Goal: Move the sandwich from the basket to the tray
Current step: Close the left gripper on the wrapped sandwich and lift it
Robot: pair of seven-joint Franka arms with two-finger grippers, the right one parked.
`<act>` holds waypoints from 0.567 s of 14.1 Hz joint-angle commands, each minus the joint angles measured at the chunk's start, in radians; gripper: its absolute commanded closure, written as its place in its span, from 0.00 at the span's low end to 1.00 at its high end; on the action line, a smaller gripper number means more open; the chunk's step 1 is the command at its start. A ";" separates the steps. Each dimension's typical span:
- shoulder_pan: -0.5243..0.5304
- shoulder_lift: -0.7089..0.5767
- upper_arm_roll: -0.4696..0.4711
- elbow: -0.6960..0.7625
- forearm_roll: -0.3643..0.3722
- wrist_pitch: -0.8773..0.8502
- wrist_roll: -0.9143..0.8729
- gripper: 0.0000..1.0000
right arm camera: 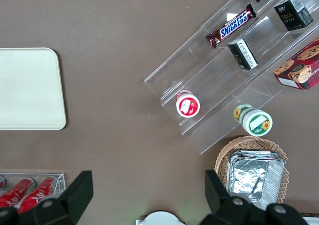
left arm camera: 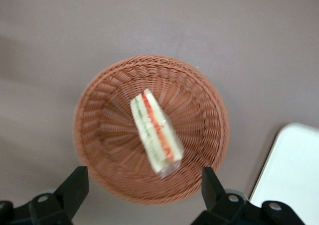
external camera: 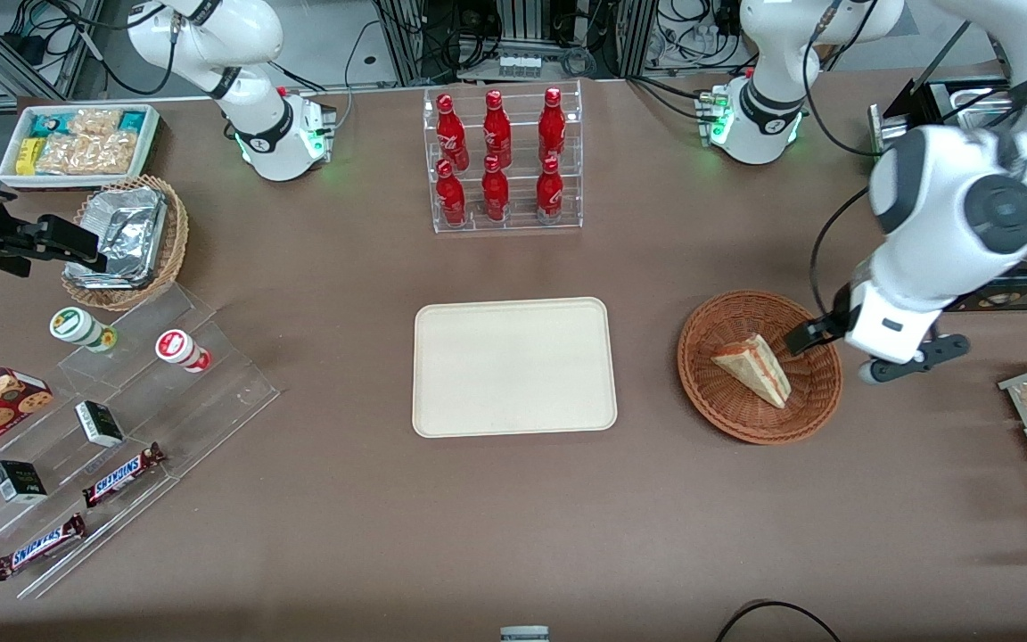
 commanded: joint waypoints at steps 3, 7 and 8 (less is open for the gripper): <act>-0.041 0.038 0.003 -0.165 0.003 0.240 -0.320 0.00; -0.050 0.107 0.003 -0.186 0.005 0.257 -0.342 0.00; -0.050 0.122 0.003 -0.186 0.005 0.263 -0.342 0.00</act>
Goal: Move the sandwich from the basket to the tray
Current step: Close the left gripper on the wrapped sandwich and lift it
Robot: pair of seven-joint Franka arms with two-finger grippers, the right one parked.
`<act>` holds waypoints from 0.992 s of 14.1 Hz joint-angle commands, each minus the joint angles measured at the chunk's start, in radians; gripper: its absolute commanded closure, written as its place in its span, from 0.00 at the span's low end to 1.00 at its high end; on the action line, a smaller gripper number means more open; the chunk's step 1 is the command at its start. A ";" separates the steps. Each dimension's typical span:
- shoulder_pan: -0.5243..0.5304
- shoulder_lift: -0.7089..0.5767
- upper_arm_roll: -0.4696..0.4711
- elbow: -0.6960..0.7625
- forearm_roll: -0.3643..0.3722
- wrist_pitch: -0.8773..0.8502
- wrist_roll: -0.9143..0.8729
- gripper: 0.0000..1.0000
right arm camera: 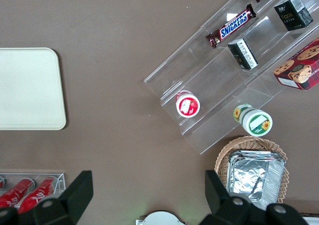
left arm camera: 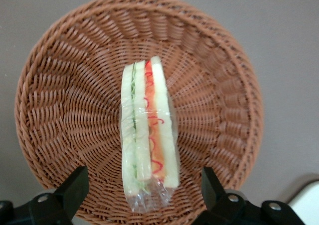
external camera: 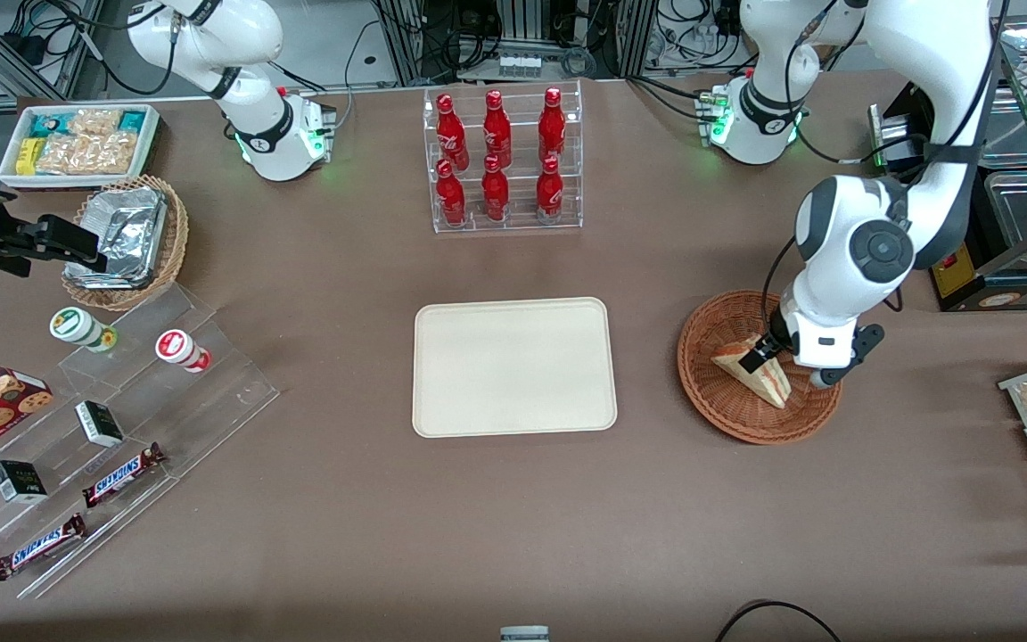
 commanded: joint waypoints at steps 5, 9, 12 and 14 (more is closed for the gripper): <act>-0.012 0.089 0.007 0.001 0.004 0.087 -0.033 0.23; -0.012 0.082 0.007 0.007 0.004 0.076 -0.028 1.00; -0.013 0.031 0.005 0.059 0.004 -0.034 -0.019 1.00; -0.032 0.019 0.005 0.185 0.004 -0.201 -0.013 1.00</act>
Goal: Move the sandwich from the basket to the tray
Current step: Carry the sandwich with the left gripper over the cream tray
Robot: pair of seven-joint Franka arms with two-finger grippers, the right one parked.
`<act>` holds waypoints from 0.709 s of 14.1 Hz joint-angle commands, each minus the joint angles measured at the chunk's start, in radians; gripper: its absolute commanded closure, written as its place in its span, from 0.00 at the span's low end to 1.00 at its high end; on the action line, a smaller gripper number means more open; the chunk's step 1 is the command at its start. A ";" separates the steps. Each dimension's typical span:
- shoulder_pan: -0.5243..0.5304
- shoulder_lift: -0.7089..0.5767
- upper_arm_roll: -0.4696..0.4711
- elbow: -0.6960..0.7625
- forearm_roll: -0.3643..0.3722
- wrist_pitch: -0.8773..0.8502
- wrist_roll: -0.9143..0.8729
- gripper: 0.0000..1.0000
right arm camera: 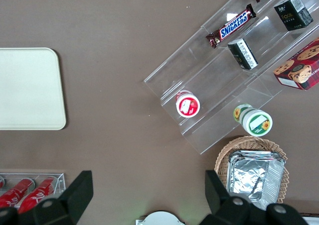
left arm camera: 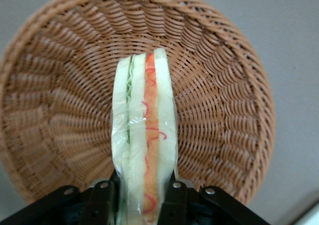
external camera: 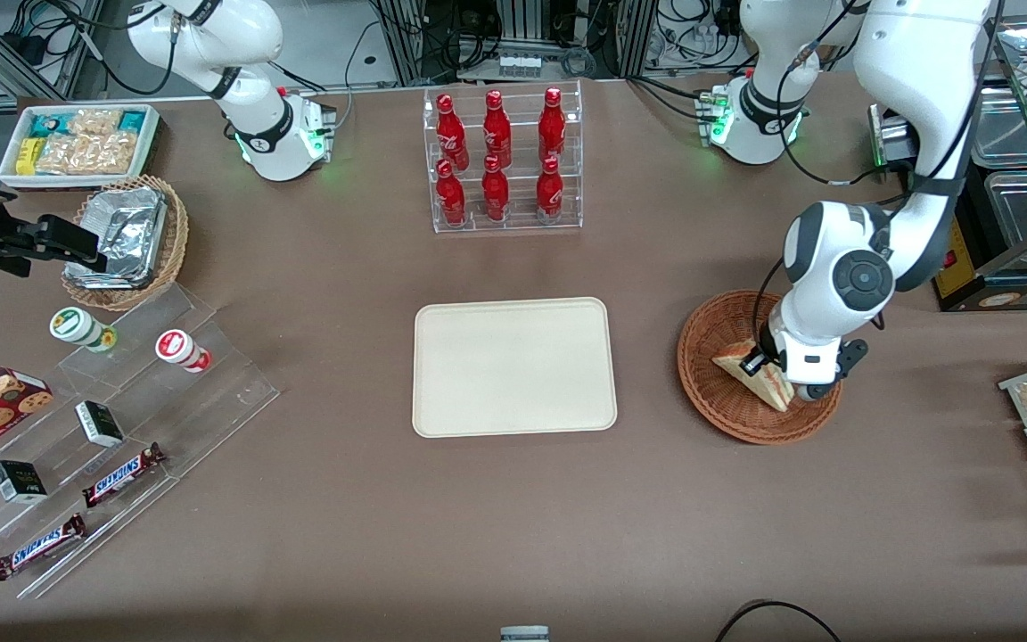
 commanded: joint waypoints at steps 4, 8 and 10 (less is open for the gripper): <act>-0.141 0.034 0.008 0.441 0.004 -0.386 -0.015 1.00; -0.264 0.158 0.008 0.700 -0.002 -0.509 -0.009 1.00; -0.345 0.201 0.008 0.737 0.000 -0.496 -0.004 1.00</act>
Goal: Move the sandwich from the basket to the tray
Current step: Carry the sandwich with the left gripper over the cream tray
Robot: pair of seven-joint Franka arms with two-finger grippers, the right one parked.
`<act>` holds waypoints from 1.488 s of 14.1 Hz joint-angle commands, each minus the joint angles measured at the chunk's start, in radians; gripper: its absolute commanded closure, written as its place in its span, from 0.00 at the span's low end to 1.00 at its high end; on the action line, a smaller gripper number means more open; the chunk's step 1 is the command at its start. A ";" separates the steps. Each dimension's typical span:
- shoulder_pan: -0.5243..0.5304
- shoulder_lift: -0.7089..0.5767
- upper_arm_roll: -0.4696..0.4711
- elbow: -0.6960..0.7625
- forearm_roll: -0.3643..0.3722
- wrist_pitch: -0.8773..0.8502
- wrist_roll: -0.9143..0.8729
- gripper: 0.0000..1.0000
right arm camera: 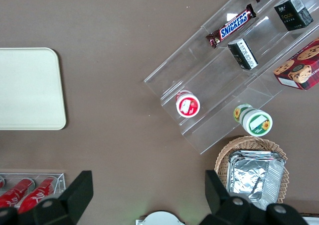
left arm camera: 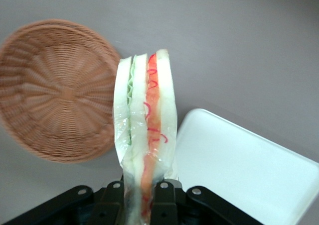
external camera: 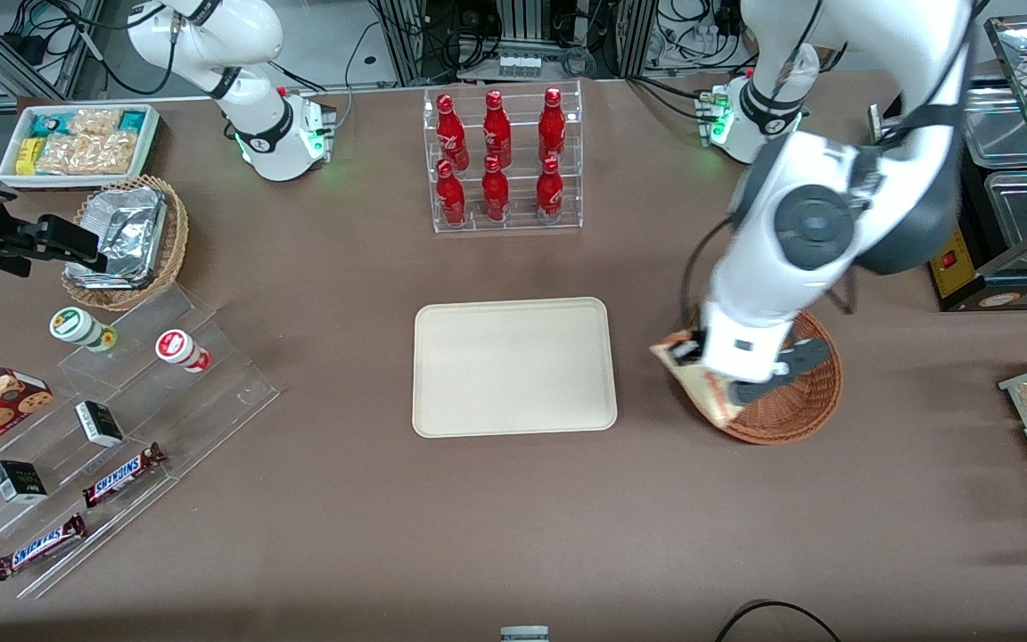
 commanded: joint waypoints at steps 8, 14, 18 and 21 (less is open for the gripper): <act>-0.311 0.274 0.014 0.110 0.043 0.216 0.002 1.00; -0.394 0.388 0.014 0.101 0.158 0.345 0.019 1.00; -0.402 0.409 0.013 0.099 0.160 0.343 0.021 1.00; -0.411 0.441 0.013 0.098 0.158 0.345 0.019 1.00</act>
